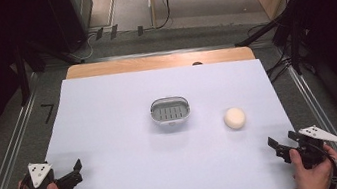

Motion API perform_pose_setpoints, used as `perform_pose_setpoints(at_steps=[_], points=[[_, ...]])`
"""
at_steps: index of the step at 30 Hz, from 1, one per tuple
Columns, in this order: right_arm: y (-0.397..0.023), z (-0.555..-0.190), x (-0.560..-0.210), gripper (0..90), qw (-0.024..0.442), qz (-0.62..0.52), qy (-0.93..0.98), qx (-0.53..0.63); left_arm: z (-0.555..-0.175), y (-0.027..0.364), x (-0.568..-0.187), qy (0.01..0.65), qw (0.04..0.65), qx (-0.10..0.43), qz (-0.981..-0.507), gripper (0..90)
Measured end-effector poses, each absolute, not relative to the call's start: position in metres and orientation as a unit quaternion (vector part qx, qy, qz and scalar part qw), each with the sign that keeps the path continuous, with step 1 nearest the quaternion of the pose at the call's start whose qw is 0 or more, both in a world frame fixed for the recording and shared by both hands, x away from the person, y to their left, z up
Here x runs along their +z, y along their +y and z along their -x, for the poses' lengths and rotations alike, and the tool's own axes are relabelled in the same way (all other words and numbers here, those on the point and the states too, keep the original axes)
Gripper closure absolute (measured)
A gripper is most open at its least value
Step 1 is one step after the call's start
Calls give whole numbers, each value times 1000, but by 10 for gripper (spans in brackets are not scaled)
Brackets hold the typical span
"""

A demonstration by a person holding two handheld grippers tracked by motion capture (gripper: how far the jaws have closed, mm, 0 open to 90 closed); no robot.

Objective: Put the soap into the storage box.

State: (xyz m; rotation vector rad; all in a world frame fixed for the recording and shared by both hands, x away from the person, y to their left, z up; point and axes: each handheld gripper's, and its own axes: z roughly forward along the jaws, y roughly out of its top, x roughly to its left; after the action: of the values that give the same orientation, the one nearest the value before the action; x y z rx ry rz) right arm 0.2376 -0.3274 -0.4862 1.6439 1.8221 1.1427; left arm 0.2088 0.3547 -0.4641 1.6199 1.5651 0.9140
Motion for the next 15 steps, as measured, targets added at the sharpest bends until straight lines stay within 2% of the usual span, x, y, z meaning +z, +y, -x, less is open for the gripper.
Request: perform_pose_setpoints(at_steps=[2,6,7,15], points=[[-328,-237,-486,150,211,-594,655,417,-208,355,-464,602,350,353,-625,0],[-327,-236,-479,78,215,-570,669,427,-208,356,-464,603,352,350,-625,0],[-324,-238,-476,62,200,-568,673,429,-209,356,-464,602,351,350,-626,0],[-302,-248,-471,46,187,-552,724,368,-208,355,-464,604,348,355,-623,0]])
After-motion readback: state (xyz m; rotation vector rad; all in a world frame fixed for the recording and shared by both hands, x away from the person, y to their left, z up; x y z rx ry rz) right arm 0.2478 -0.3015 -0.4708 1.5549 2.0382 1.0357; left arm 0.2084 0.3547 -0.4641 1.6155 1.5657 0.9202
